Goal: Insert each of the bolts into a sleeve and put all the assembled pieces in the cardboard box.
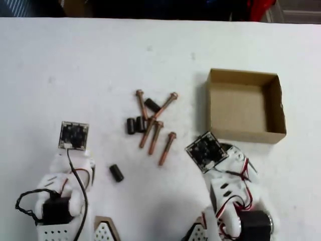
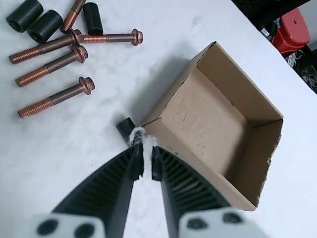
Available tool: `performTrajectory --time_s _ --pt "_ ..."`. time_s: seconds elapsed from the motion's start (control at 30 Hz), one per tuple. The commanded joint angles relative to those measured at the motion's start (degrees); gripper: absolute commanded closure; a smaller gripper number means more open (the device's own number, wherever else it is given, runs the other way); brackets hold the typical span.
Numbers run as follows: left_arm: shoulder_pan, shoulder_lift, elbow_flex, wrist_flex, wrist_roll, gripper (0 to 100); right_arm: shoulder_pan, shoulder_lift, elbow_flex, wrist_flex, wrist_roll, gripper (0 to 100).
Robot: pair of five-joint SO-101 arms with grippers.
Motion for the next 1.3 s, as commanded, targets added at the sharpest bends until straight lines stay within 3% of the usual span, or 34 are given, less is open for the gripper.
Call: performTrajectory --time_s 0.0,0.5,0.77,1.0,1.27 --pt "1.10 -0.22 0.79 -0.26 -0.53 98 0.57 -3.65 1.41 -0.92 -0.18 97.8" --pt "4.88 -0.22 5.89 -0.79 -0.26 97 0.22 -7.87 8.26 -1.45 -0.62 98.0" --pt "4.79 -0.22 8.70 -0.70 -0.44 97 0.57 -7.87 19.60 -8.40 -0.88 97.8" --pt "4.79 -0.22 9.67 -0.53 -0.18 97 0.40 -7.87 25.23 -9.36 -13.98 97.8" --pt "4.79 -0.22 9.67 0.70 -0.09 98 0.57 -7.87 31.30 -9.36 -20.57 97.7"
